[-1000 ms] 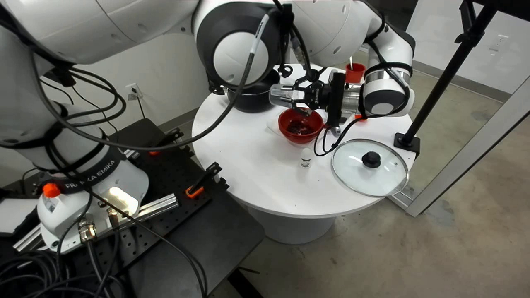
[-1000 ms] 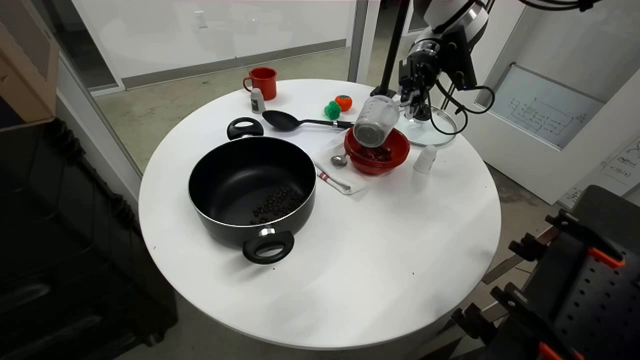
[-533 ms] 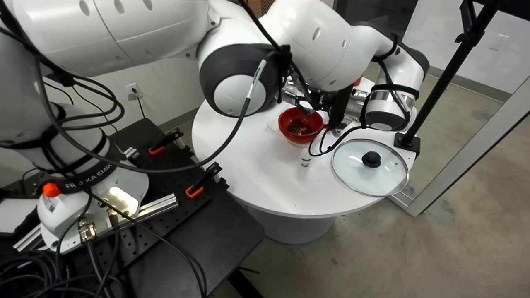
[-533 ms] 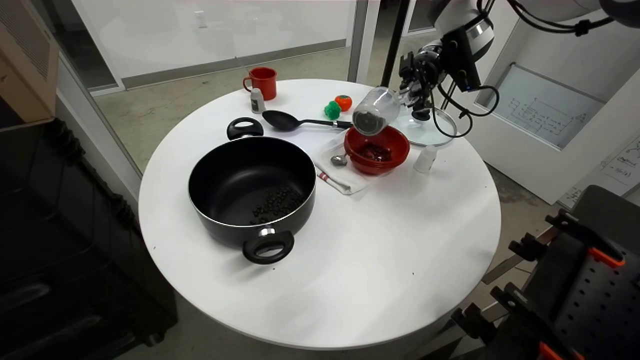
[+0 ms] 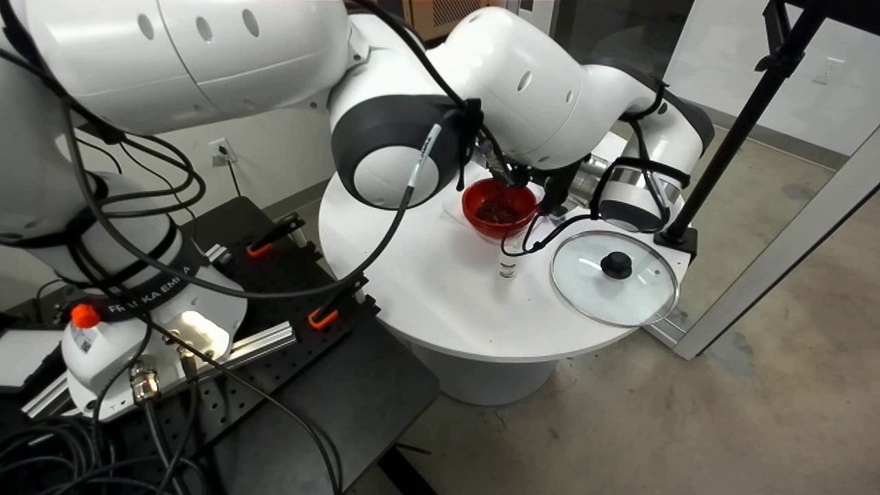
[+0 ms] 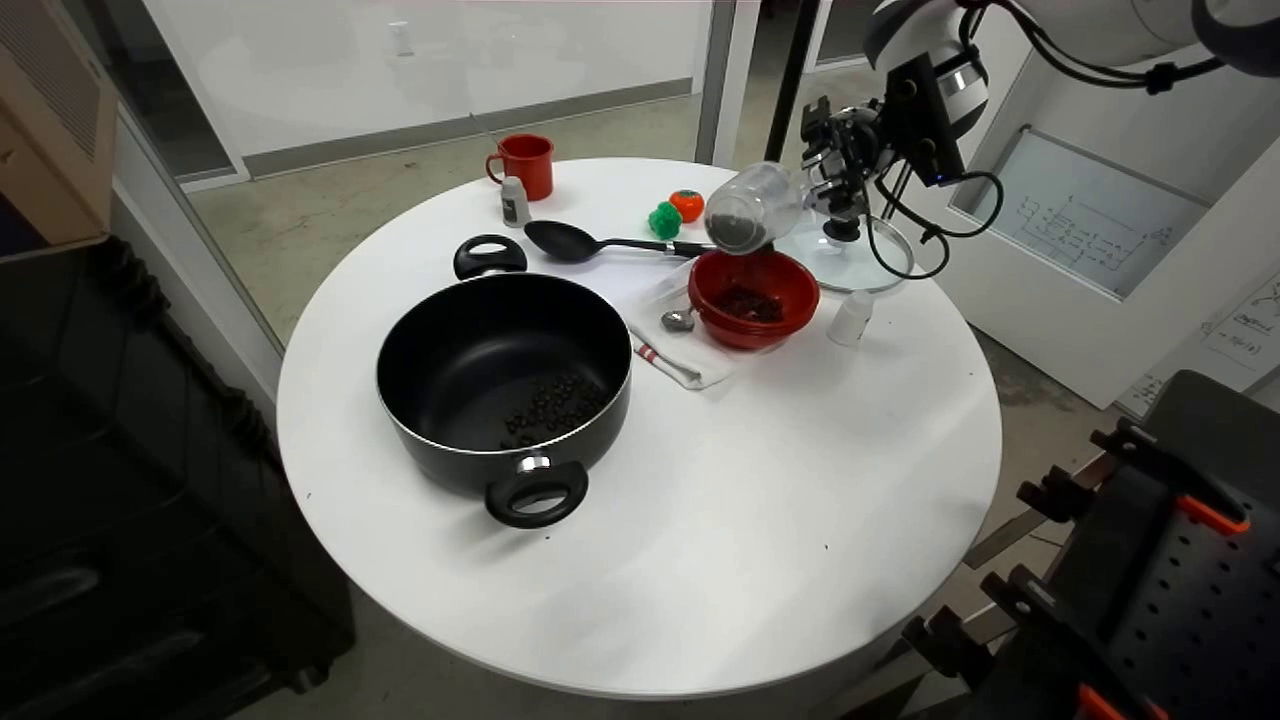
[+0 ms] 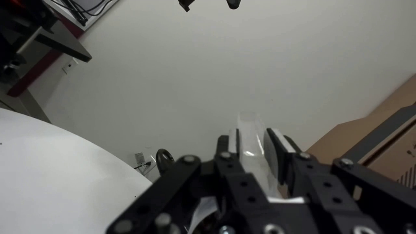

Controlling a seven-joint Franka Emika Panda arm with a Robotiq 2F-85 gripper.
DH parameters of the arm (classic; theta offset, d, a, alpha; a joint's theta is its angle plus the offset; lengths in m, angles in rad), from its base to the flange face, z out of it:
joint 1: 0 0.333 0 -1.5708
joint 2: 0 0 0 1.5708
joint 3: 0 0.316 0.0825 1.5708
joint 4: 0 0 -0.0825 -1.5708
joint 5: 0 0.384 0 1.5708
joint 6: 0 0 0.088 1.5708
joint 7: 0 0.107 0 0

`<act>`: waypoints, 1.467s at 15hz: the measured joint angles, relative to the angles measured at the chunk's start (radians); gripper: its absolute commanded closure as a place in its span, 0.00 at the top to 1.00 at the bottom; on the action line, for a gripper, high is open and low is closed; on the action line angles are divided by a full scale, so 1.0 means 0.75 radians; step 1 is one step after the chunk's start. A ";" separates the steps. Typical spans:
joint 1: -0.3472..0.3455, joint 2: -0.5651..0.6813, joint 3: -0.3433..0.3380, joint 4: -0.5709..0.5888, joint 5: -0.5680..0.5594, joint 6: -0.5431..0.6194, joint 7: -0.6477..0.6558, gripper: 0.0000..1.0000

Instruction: Pour the things in the jug into the bowl

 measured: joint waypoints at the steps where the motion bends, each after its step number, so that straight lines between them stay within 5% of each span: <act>1: 0.003 0.000 0.000 0.000 0.012 -0.009 0.011 0.06; 22: 0.019 0.000 -0.032 -0.076 0.246 -0.299 0.235 0.06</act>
